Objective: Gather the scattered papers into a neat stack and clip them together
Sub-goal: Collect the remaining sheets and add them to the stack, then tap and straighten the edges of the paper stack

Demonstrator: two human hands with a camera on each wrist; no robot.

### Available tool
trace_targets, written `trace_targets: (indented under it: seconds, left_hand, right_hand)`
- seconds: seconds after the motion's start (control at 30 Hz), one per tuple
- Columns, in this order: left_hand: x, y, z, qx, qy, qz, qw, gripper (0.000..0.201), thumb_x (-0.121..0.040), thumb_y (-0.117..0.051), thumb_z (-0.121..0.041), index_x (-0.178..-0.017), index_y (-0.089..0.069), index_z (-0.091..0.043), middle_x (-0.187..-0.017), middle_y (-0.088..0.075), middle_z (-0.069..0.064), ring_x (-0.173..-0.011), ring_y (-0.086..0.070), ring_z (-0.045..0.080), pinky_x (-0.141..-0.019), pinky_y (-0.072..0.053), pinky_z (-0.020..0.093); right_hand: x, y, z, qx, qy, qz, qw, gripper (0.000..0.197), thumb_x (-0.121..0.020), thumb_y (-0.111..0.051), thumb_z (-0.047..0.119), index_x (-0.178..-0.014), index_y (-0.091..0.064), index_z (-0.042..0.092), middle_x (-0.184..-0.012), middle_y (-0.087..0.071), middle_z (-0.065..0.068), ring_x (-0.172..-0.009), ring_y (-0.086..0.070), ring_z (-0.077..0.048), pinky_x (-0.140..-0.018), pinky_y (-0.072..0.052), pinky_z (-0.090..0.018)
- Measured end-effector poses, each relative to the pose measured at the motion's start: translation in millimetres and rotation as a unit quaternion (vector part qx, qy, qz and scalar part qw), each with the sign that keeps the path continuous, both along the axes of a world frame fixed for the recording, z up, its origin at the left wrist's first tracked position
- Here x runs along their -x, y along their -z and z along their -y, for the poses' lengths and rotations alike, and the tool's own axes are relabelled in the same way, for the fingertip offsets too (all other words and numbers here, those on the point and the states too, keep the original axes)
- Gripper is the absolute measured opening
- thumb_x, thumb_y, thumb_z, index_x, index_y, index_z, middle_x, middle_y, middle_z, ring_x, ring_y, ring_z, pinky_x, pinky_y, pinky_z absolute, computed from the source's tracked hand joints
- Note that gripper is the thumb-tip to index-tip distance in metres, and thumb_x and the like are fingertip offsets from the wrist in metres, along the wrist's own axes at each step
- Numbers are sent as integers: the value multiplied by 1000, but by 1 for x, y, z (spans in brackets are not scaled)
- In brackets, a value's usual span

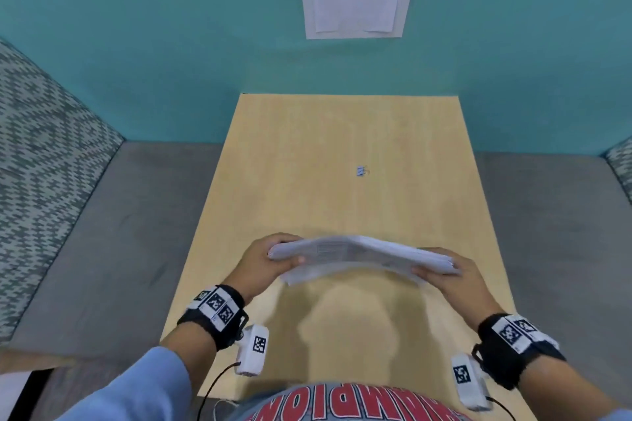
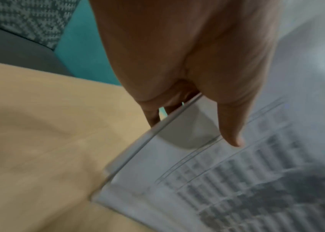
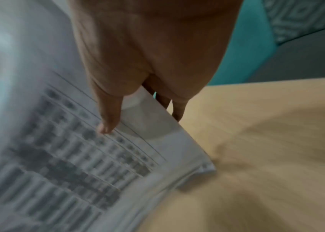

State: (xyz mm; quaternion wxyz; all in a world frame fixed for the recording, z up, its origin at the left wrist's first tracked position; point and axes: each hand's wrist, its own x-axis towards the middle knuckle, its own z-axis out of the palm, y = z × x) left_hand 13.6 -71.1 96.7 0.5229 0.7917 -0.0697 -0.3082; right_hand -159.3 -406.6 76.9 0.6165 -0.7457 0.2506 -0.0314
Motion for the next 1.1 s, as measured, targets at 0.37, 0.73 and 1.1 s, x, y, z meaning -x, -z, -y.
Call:
trace_targets:
  seconds: [0.37,0.73,1.1]
  left_hand:
    - [-10,3,-8,31,-48,65,996,10,-95,-77,-7,-92,-84,-14,-84,-79,-8,-76,-68,4,-71,-51,18]
    - [-3,26,-21,-19,-25,59,998,31,-88,-82,-1,-97,-82,-30,-103,-82,-4,-101,-76,20,-92,-61,37]
    - [28,-24,92,-246,324,469,784,92,-79,-65,-77,-154,-42,-29,-153,-54,-3,-145,-47,21,-123,-29,61]
  right_hand:
    - [-20,12,12,-22,63,-14,998,17,-93,-76,6,-104,-78,19,-92,-84,12,-86,-78,-6,-76,-55,-20]
    - [-5,34,11,32,-91,-28,995,46,-85,-80,-4,-116,-78,31,-116,-79,17,-111,-73,-6,-96,-54,-19]
    - [-12,23,8,-25,-83,-29,996,34,-84,-83,0,-109,-83,22,-107,-83,6,-104,-77,-13,-90,-56,-20]
